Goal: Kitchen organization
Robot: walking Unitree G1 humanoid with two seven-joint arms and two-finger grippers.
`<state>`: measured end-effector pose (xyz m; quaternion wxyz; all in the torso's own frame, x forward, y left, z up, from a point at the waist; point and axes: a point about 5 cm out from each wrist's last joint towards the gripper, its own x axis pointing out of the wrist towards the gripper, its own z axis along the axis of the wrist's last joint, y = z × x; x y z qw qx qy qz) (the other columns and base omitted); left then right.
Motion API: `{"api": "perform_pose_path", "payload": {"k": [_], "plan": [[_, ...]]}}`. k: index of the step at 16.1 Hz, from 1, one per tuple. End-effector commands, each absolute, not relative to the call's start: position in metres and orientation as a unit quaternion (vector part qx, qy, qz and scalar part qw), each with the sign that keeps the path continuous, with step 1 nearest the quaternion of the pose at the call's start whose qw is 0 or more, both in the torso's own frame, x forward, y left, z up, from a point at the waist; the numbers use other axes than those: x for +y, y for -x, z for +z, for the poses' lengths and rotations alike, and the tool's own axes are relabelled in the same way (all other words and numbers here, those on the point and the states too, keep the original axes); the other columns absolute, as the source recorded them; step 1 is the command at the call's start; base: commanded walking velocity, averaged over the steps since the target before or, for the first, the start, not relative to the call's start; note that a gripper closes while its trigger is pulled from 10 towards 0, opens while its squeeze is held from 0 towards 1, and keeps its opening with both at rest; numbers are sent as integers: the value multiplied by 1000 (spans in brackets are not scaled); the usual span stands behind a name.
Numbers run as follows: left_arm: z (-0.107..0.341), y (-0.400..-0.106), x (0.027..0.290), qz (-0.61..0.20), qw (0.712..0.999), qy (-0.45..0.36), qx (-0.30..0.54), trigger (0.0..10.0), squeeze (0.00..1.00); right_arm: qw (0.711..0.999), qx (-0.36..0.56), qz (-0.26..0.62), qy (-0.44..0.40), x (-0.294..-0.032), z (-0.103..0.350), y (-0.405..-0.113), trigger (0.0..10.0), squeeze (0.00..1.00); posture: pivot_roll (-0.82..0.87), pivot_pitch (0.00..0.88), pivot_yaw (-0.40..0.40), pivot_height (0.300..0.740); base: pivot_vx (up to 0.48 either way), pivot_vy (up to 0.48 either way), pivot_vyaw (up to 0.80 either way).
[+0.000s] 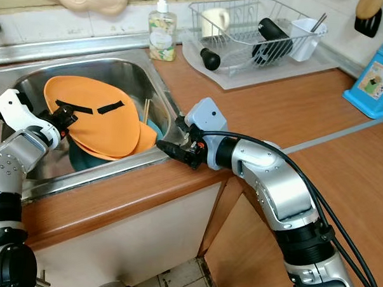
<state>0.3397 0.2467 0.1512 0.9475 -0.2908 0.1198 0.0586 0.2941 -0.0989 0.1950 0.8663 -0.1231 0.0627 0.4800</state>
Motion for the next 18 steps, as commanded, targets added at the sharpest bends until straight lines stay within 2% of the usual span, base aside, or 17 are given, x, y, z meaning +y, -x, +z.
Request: {"api": "perform_pose_path", "payload": {"k": [1,6,7,8,10,11,12,13,14,17,18], "plan": [[150,-340,249,71,949,273,140,10000,1000,864,62,481,137,-99,196,-293,10000,0,-156,0,28,740,0,0,0],[159,-335,268,89,962,224,128,10000,1000,882,67,442,148,-106,191,-301,10000,0,-155,0,22,740,0,0,0],[165,-332,275,86,972,177,126,10000,1000,888,68,430,152,-108,191,-303,10000,0,-153,0,19,740,0,0,0],[165,-332,275,86,972,177,126,10000,1000,888,68,430,152,-108,191,-303,10000,0,-153,0,19,740,0,0,0],[176,-331,272,55,988,102,98,10000,1000,900,60,406,150,-110,191,-307,10000,0,-152,0,16,740,0,0,0],[190,-331,260,15,997,61,54,10000,1000,922,37,362,134,-112,194,-312,10000,667,-154,0,12,740,0,0,0],[195,-331,255,-2,998,50,37,10000,1000,932,26,340,125,-114,196,-315,10000,667,-154,0,12,740,0,0,0],[208,-329,234,-42,998,41,-13,10000,1000,958,15,280,62,-117,200,-322,10000,1000,-145,0,-5,740,0,0,0],[212,-328,227,-37,998,25,-32,10000,1000,963,9,263,55,-117,200,-322,10000,1000,-140,0,-13,740,0,0,800],[219,-311,193,-74,992,43,-92,10000,1000,976,-21,203,74,-122,190,-312,10000,1000,-132,0,-23,740,0,0,800],[211,-301,180,-98,991,32,-85,10000,1000,982,-22,181,51,-125,186,-308,10000,1000,-133,0,-24,740,0,0,800]]}}
